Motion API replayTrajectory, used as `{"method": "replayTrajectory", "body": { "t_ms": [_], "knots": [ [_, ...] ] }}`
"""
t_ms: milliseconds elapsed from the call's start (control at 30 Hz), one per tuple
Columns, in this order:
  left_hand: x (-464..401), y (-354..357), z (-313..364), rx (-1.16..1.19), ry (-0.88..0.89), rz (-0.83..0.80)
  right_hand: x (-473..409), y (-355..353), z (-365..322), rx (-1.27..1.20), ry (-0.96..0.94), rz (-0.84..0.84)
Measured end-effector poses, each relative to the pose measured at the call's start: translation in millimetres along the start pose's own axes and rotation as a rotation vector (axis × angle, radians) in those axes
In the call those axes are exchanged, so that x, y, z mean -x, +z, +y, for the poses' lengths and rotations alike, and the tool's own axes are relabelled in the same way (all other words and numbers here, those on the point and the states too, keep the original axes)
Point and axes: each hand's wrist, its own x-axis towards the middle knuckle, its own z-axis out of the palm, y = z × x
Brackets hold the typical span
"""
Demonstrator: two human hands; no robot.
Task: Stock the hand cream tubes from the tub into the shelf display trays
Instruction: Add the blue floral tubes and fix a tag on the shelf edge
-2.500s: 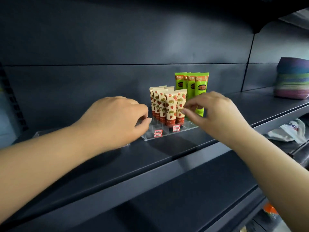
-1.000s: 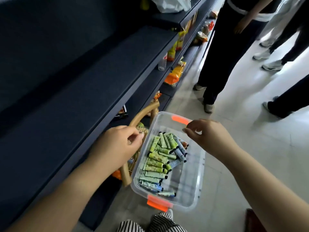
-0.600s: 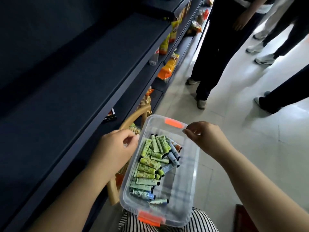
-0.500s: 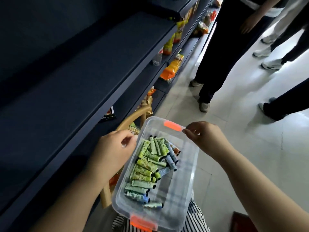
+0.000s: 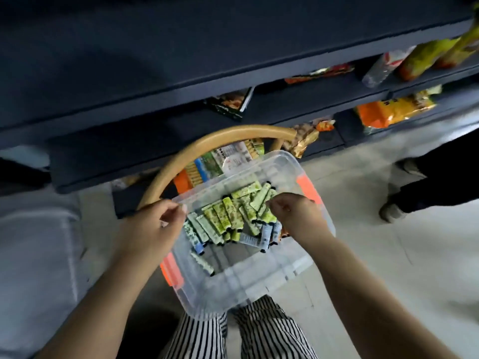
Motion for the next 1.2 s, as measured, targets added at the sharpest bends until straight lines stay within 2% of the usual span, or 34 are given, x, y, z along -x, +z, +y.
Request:
{"method": "replayTrajectory", "body": {
  "t_ms": [133, 300, 400, 467, 600, 700, 767, 833, 900, 1067, 1200],
  "knots": [
    [20, 21, -55, 0.066, -0.120, 0.116, -13, 60, -5, 0.040, -0.005, -0.219],
    [25, 65, -114, 0.102, -0.347, 0.223, -32, 141, -3, -0.031, 0.038, -0.426],
    [22, 95, -139, 0.195, -0.501, 0.207, -47, 190, -3, -0.123, 0.124, -0.486],
    [21, 113, -152, 0.278, -0.544, 0.179, -60, 220, 0, -0.155, 0.166, -0.476],
    [21, 138, -165, 0.327, -0.421, 0.224, -85, 271, 16, -0.100, 0.178, -0.529],
    [20, 148, -172, 0.386, -0.398, 0.286, -96, 294, 27, -0.191, 0.299, -0.467],
    [19, 152, -176, 0.412, -0.384, 0.315, -98, 304, 28, -0.169, 0.251, -0.459],
    [19, 153, -178, 0.426, -0.369, 0.336, -97, 309, 27, -0.045, 0.163, -0.480],
    [20, 153, -179, 0.436, -0.374, 0.345, -93, 313, 28, -0.003, 0.168, -0.469],
    [18, 154, -179, 0.460, -0.407, 0.333, -97, 318, 32, -0.138, 0.212, -0.424],
    [19, 155, -179, 0.466, -0.391, 0.342, -103, 309, 36, -0.324, 0.301, -0.483]
  ]
}}
